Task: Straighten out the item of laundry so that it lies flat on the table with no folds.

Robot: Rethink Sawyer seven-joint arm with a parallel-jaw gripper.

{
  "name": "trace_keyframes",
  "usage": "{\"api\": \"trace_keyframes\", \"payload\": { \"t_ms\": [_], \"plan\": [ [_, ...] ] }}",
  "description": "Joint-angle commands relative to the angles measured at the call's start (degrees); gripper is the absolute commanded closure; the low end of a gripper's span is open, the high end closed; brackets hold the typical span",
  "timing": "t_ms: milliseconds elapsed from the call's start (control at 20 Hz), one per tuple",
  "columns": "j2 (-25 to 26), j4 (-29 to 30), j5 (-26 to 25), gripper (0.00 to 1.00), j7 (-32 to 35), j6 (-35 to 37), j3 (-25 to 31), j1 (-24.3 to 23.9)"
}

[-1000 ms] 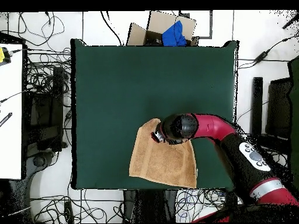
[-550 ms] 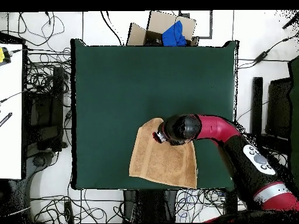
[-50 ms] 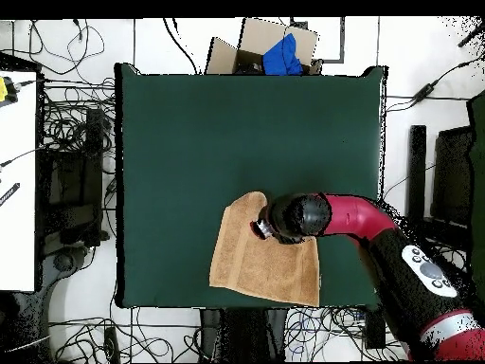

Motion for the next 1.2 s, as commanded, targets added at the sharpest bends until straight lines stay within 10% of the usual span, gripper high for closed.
{"api": "trace_keyframes", "payload": {
  "t_ms": [50, 1200],
  "plan": [
    [-0.4, 0.6, -3.8, 0.00, 6.3, -6.2, -4.0, 0.9],
    [5.9, -14.3, -16.1, 0.00, -8.0, -10.8, -0.3, -1.1]
  ]
}}
